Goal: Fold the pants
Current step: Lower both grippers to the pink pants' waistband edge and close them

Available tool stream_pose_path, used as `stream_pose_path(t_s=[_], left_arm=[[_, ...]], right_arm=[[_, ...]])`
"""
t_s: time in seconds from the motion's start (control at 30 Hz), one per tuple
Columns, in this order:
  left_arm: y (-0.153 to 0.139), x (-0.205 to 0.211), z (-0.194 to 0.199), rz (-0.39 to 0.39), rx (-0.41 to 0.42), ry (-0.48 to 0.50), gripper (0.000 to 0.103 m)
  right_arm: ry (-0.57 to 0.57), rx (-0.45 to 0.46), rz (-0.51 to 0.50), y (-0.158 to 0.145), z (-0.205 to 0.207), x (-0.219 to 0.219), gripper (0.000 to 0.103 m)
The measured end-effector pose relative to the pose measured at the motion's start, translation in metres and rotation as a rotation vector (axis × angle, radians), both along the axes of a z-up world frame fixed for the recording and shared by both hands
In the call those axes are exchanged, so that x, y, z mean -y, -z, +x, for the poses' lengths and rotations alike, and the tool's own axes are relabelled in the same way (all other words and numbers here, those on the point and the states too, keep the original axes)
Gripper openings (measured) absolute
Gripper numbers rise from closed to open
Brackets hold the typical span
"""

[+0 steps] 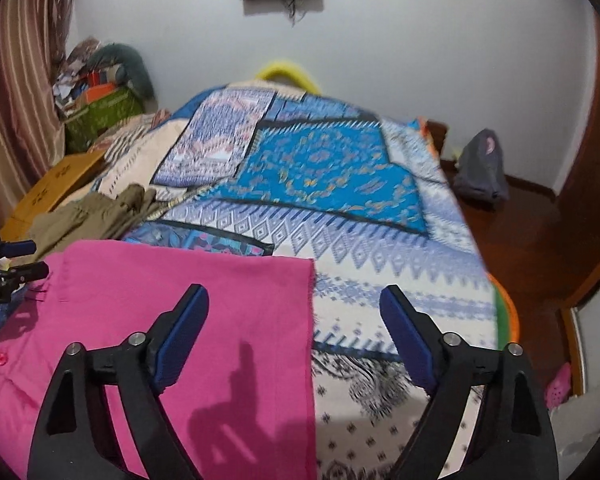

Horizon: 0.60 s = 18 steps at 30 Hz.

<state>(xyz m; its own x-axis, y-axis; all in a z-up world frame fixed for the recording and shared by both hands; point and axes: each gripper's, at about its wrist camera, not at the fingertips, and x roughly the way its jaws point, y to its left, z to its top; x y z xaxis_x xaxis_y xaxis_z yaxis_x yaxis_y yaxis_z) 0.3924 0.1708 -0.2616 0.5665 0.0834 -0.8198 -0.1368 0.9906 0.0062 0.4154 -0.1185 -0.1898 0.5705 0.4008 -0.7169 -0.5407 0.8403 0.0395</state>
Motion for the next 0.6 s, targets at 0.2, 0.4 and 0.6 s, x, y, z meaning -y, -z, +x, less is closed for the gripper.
stream_pose_path(t_s=[0.2, 0.4, 0.6], left_arm=[[0.017, -0.008, 0.01, -0.067, -0.02, 0.005, 0.068], [0.025, -0.015, 0.019, -0.2, -0.053, 0.046, 0.036], [0.021, -0.001, 0.02, -0.105, -0.047, 0.079, 0.023]], right_arm=[[-0.063, -0.055, -0.055, 0.018, 0.027, -0.02, 0.068], [-0.068, -0.084, -0.042, 0.03, 0.04, -0.022, 0.066], [-0.097, -0.086, 0.006, 0.028, 0.04, -0.025, 0.029]])
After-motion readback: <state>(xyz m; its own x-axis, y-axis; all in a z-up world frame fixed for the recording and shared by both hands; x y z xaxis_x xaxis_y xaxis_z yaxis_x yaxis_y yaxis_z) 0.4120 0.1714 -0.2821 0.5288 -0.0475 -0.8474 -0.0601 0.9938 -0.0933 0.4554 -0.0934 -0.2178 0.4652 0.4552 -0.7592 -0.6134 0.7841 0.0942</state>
